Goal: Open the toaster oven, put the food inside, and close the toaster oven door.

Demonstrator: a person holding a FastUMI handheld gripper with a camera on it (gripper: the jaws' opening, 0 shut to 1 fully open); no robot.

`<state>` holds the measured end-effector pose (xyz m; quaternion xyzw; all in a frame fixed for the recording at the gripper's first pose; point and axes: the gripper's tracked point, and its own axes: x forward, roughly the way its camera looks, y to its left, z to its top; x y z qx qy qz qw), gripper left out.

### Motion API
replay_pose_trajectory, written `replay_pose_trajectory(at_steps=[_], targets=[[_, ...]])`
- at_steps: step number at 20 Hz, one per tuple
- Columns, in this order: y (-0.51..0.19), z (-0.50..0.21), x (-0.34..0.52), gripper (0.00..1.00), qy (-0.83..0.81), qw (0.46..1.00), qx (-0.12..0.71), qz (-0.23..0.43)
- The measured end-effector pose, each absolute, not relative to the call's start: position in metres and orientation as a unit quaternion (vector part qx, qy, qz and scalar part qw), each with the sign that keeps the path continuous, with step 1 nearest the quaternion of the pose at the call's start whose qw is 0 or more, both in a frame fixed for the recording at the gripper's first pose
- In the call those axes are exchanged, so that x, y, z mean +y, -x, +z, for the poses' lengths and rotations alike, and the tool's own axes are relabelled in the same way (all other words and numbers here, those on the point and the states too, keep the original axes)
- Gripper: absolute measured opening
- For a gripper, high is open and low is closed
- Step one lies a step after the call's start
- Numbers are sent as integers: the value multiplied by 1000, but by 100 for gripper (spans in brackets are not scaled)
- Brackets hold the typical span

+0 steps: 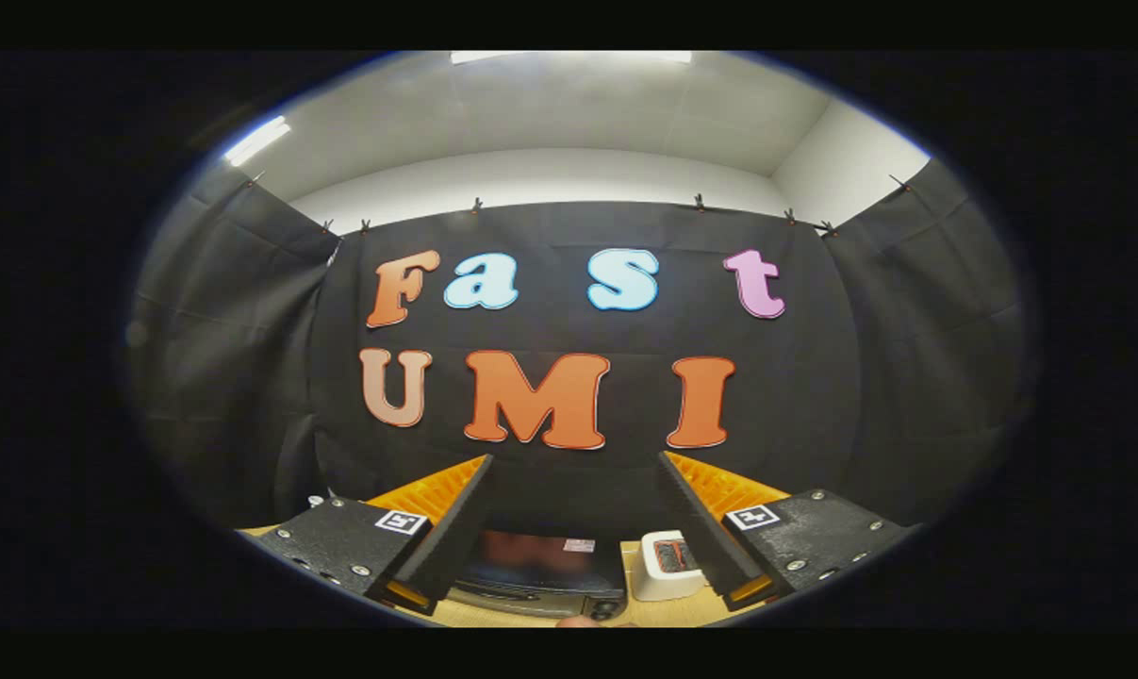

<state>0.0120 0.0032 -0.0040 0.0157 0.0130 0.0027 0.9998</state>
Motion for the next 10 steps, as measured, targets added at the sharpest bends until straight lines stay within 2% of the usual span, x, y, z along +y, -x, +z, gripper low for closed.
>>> replay_pose_trajectory(at_steps=[10], targets=[[-17, -30, 21, 99, -18, 999, 39, 24]])
